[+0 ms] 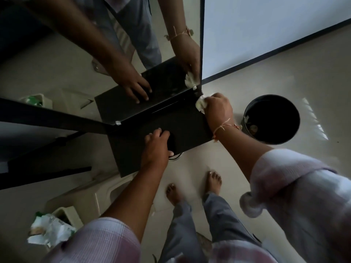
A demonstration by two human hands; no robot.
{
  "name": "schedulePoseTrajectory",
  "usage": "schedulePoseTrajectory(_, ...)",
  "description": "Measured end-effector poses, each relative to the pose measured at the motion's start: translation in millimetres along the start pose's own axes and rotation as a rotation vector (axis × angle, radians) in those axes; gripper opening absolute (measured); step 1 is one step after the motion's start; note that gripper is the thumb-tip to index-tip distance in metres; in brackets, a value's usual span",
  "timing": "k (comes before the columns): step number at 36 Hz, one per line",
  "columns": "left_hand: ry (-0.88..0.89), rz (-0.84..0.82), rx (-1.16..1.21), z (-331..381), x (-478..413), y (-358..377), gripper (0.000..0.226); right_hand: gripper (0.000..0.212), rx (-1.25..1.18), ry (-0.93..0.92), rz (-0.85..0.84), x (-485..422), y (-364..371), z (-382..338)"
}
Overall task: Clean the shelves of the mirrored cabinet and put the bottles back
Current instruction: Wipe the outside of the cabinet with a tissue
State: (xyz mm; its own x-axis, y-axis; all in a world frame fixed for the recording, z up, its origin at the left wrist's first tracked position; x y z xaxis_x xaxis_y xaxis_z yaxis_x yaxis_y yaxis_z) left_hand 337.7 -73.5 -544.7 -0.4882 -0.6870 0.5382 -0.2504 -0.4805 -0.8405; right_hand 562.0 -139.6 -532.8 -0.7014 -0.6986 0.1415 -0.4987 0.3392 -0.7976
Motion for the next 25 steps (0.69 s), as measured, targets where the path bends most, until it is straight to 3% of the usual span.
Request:
schedulePoseTrajectory(7, 0.004, 0.01, -0.004, 3.9, 0.2, -2.2, 0.064, 0.016, 0.082, 0.076, -0.047, 82.0, -12.9, 29.4)
schedulePoseTrajectory(10, -0.008, -0.003, -0.012, 4.7, 0.6, -2.5, 0.065, 0.015, 0.045, 0.192, -0.04, 94.1, -11.5, 45.1)
schedulePoseTrajectory(25, 0.016, 0.02, -0.036, 1.4, -1.9, -1.6, 0.07, 0.02, -0.17, 0.359, 0.07, -31.6, 12.6, 9.8)
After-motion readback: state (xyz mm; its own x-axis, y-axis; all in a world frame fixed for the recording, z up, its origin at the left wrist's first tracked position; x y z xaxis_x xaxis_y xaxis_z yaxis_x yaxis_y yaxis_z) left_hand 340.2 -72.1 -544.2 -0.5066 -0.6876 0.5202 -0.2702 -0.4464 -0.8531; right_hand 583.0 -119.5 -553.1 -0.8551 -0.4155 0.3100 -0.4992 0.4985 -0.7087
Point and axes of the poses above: each hand's wrist, its own x-axis away from the middle knuckle, its own y-axis out of the palm, z = x × y, the point moved 10 cm from there along -x, towards the middle knuckle, and after that the axes turned 5 degrees about -x, right-handed, at the moved point
